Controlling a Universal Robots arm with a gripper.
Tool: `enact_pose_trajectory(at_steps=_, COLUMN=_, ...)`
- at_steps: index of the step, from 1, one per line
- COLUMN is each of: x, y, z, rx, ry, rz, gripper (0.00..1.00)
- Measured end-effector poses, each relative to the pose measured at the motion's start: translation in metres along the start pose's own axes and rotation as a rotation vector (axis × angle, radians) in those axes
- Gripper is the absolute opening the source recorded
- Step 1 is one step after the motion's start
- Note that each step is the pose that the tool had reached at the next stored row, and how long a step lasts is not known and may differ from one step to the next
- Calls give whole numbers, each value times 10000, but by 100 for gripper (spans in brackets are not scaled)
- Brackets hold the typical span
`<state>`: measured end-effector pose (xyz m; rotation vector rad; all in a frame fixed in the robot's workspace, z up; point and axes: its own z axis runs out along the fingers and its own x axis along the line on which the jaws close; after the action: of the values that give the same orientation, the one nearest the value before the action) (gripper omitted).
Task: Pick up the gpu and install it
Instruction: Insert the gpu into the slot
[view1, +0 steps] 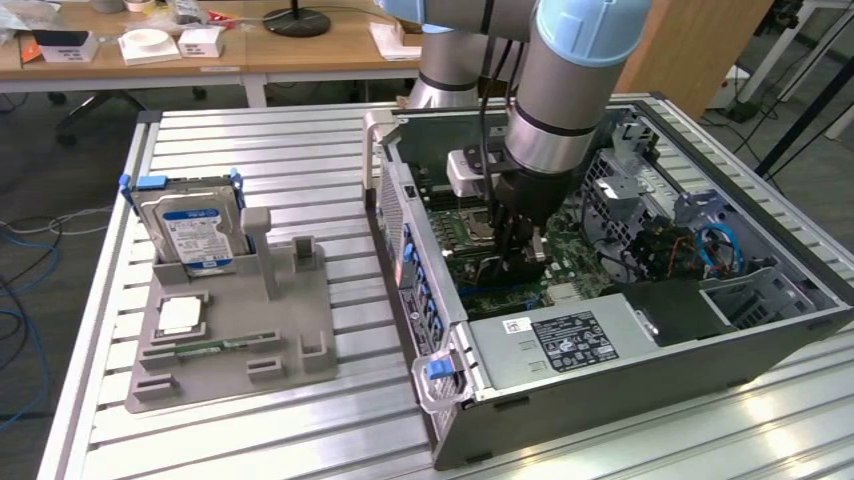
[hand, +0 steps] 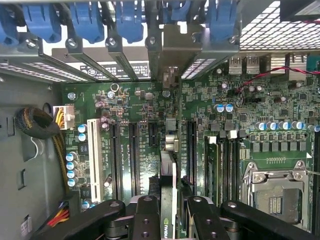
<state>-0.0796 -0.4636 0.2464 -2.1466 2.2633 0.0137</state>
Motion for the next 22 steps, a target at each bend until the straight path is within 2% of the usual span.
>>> enact_pose_trajectory(at_steps=11, x=-21, y=1, z=-8, rx=6, ry=-19, rz=1, gripper=26)
enact_pose_trajectory(at_steps=17, x=-20, y=1, z=-15, rx=3, ry=-9, rz=1, gripper=26)
enact_pose_trajectory(at_steps=22, x=-18, y=3, z=16, rx=35, ry=1, rz=0, gripper=26)
